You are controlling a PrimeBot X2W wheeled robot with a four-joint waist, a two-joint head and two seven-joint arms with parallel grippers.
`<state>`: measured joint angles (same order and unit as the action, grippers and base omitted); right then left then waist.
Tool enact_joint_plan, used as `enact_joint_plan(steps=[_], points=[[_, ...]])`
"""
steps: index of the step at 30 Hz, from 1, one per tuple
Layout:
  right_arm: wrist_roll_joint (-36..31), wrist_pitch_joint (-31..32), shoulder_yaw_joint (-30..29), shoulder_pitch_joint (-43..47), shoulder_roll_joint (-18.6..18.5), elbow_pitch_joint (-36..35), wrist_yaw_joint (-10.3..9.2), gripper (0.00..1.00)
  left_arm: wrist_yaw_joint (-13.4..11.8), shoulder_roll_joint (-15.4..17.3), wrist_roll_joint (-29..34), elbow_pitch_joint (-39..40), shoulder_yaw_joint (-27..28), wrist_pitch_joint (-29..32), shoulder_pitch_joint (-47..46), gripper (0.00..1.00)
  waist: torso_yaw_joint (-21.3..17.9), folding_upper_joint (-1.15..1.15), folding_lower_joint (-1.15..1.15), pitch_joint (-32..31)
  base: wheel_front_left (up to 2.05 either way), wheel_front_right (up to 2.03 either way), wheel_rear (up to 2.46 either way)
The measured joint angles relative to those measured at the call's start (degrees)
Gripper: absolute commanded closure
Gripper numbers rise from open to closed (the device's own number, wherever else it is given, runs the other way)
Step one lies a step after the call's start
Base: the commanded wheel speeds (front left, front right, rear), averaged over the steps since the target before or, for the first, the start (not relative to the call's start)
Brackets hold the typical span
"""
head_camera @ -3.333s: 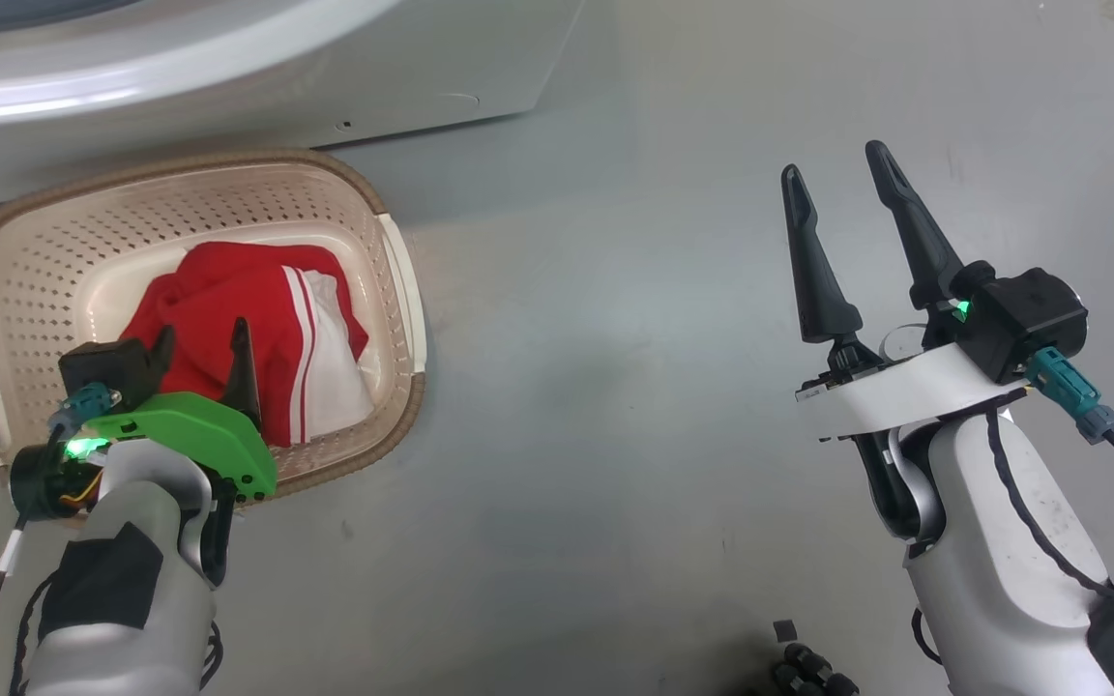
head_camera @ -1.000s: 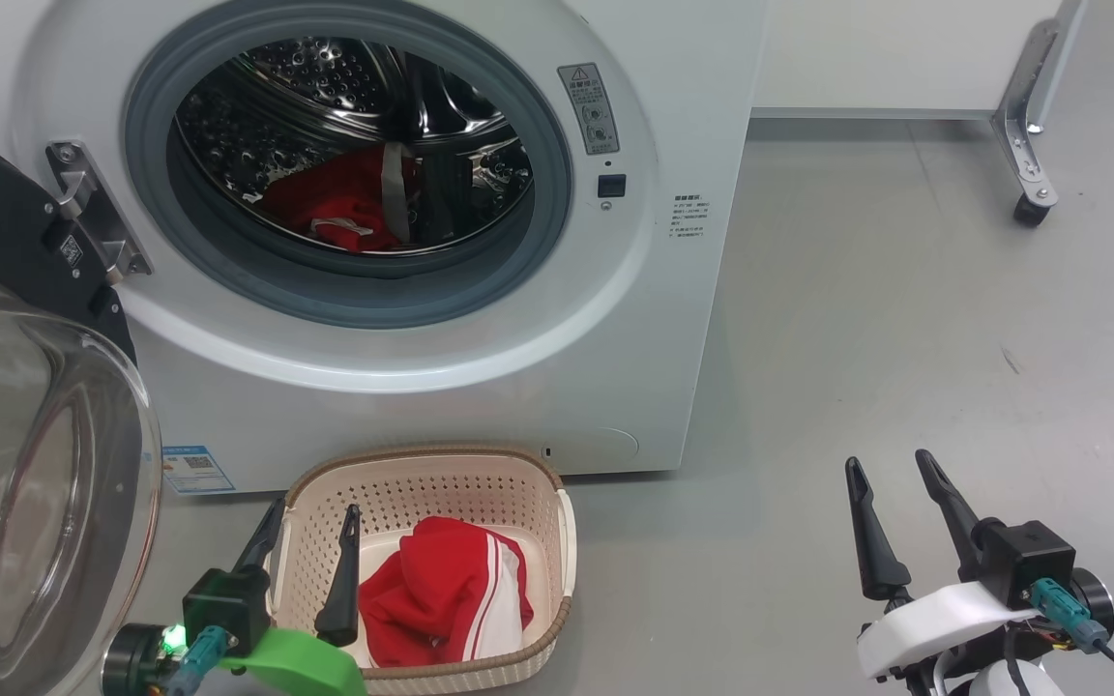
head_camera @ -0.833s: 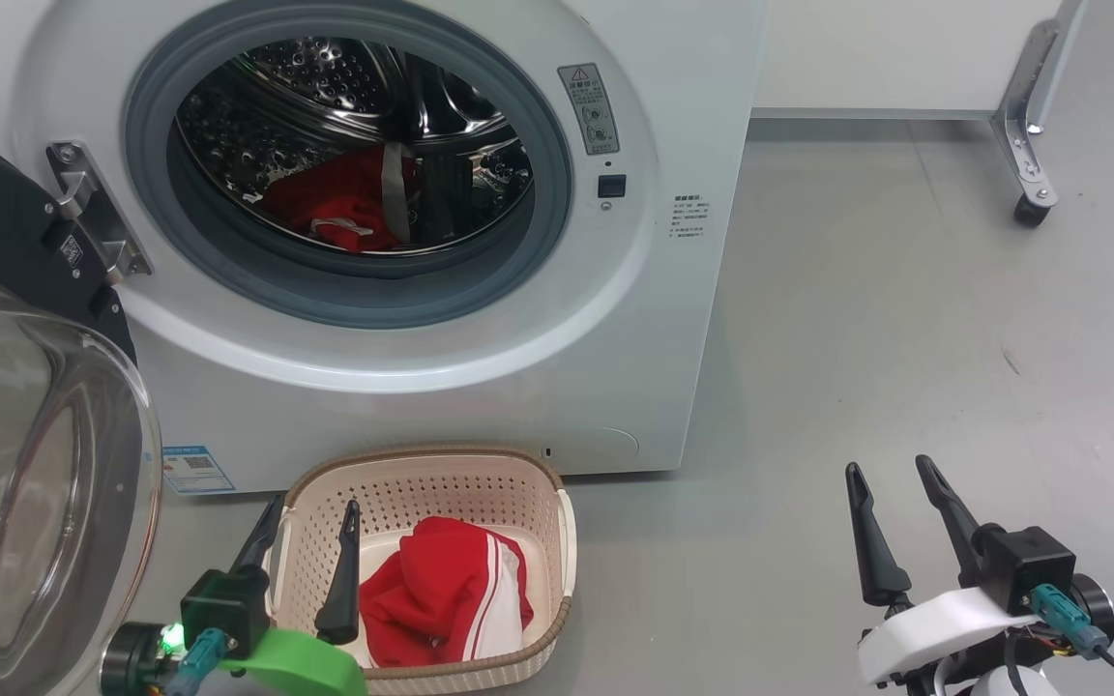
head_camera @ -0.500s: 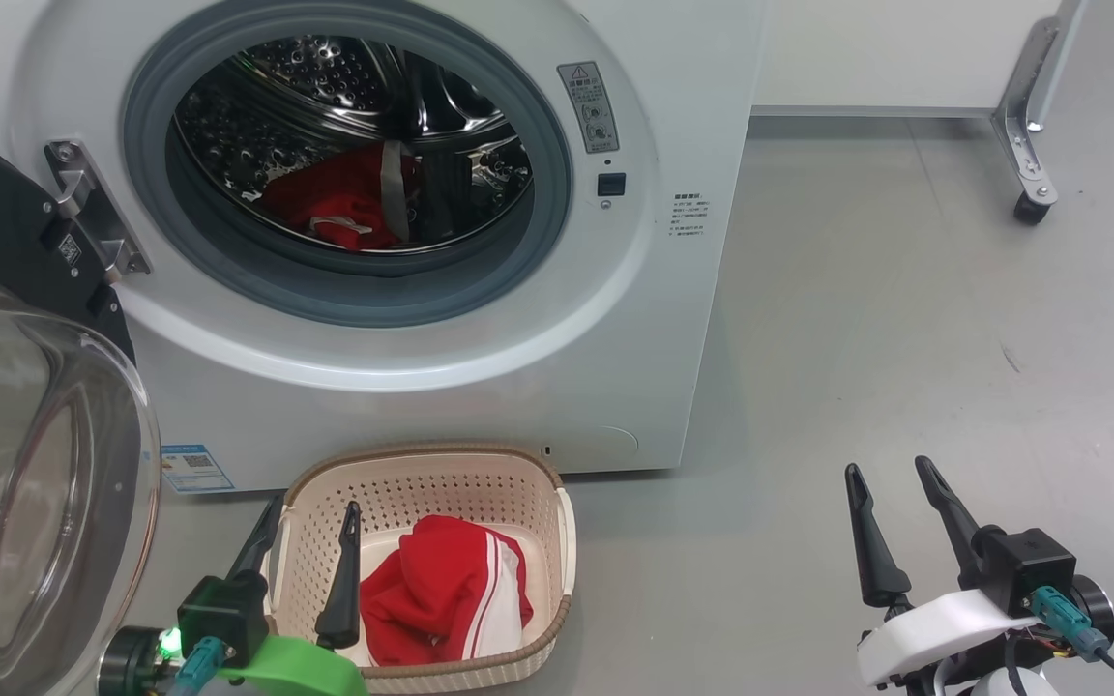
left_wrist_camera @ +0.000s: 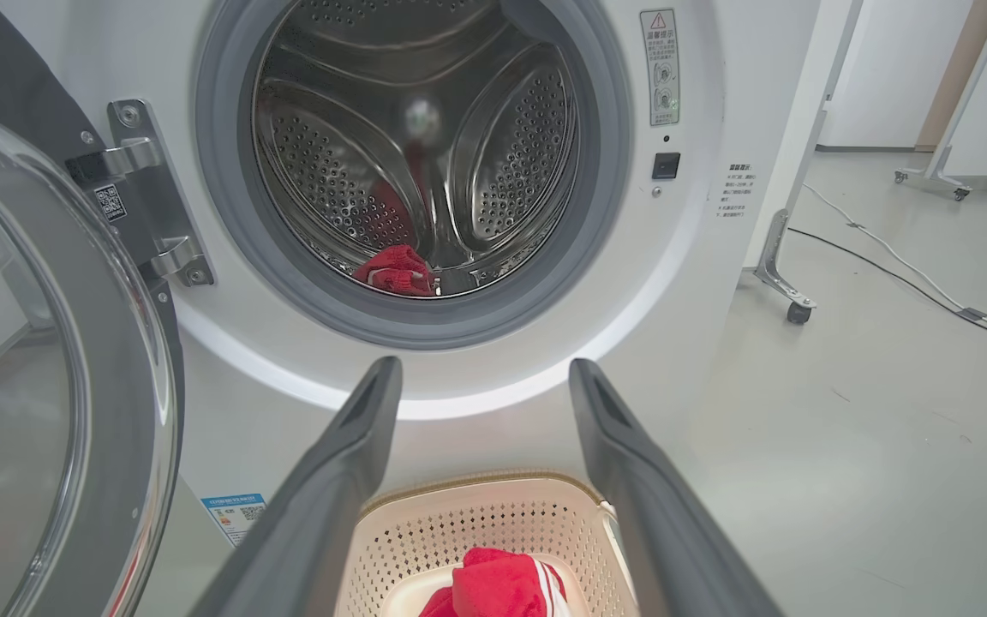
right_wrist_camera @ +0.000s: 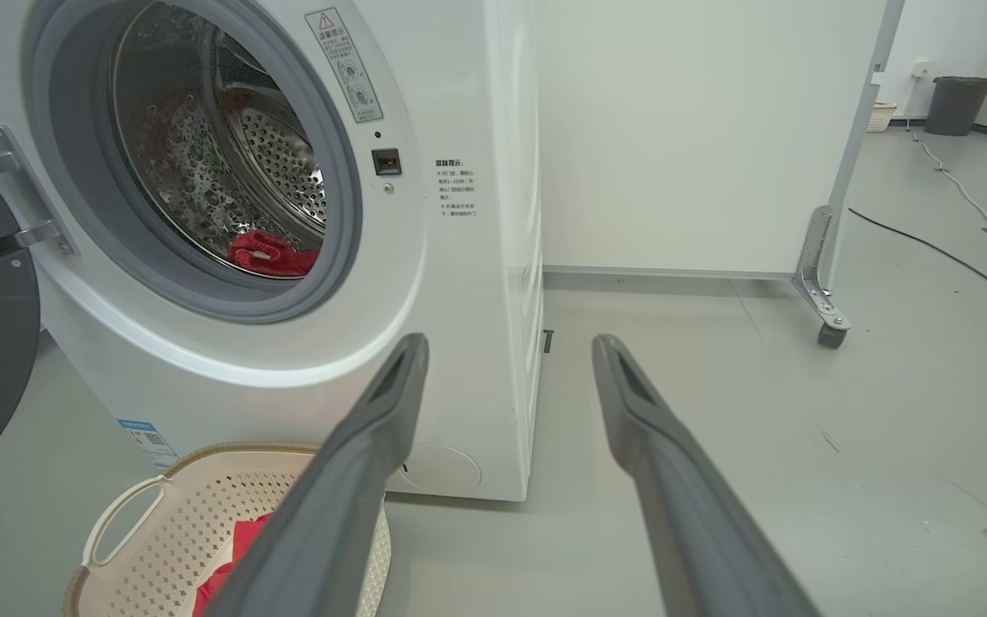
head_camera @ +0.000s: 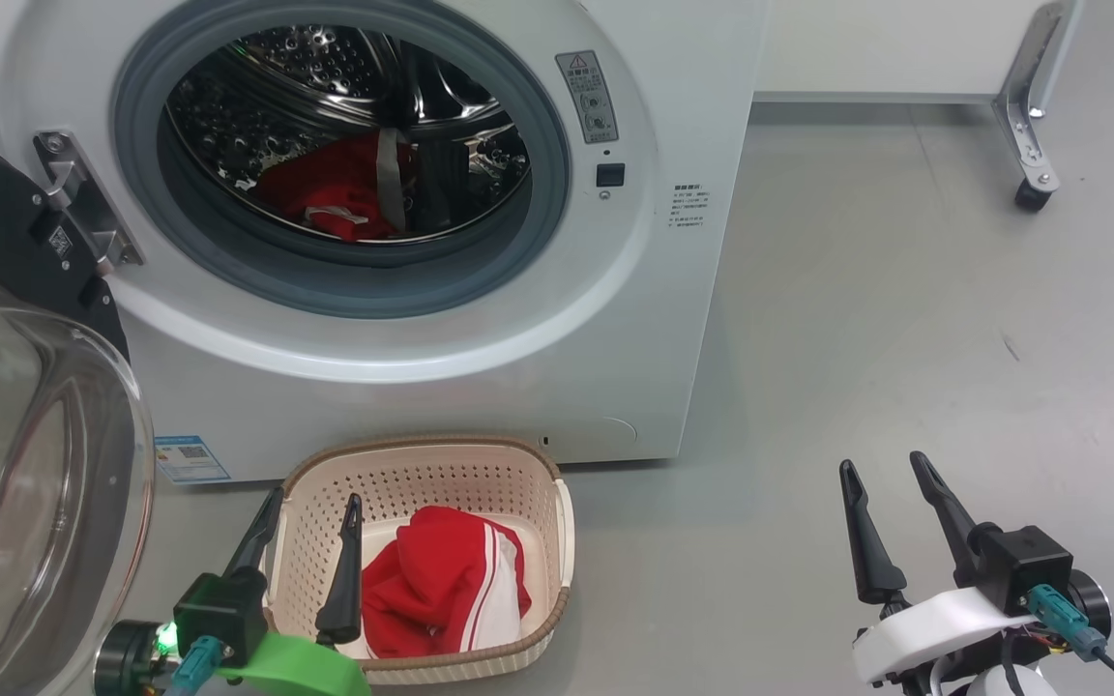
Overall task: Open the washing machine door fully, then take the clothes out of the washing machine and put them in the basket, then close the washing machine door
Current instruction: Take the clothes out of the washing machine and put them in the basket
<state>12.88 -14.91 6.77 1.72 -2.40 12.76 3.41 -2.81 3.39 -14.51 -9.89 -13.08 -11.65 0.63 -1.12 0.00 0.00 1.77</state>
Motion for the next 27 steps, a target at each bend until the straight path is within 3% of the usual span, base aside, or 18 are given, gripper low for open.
enact_joint_plan(steps=[9, 16, 27], points=[[0.0, 0.0, 0.3, -0.2, 0.0, -2.4, 0.00, 0.00, 0.1, 0.1, 0.2, 1.9, -1.1, 1.8, -0.4, 0.00, -0.4, 0.00, 0.00, 3.3, 0.00, 0.00, 0.00], [0.0, 0.0, 1.7, -2.9, 0.0, -4.1, 0.03, 0.00, 0.2, 0.2, 0.2, 1.8, -0.6, 2.5, -5.7, 0.00, -1.1, 0.00, 0.00, 7.8, 0.00, 0.00, 0.00], [0.8, 0.0, 4.6, -7.8, -0.1, -5.8, 0.04, 0.00, 1.5, 0.2, -1.5, -5.5, 1.1, 7.1, -17.5, 0.00, -4.3, 0.00, 0.00, 16.9, 0.00, 0.00, 0.00]])
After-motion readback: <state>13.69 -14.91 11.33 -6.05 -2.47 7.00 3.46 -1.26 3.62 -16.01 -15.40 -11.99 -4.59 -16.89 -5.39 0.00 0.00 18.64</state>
